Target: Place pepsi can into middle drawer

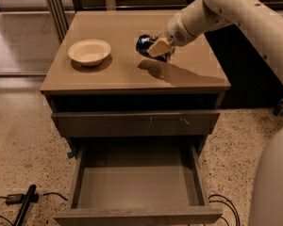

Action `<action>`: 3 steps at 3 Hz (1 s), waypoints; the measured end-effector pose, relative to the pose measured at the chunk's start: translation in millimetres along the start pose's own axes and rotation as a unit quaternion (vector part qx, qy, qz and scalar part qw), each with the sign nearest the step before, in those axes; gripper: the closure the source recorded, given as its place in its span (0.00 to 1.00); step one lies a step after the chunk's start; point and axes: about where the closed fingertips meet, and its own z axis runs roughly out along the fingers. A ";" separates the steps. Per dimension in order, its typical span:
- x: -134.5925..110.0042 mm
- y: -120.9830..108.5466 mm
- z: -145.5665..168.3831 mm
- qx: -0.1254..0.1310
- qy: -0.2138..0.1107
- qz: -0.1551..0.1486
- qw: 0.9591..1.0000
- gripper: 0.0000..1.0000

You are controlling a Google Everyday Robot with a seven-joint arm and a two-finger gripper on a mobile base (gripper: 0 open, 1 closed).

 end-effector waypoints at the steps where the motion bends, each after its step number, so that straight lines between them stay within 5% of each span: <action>1: -0.7 7.1 -35.2 0.010 -0.020 0.001 1.000 1.00; 3: 25.7 58.3 -110.6 0.042 -0.048 0.024 0.998 1.00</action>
Offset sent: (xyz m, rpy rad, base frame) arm -0.1196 -0.0893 0.0514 0.1043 -0.0726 -0.1198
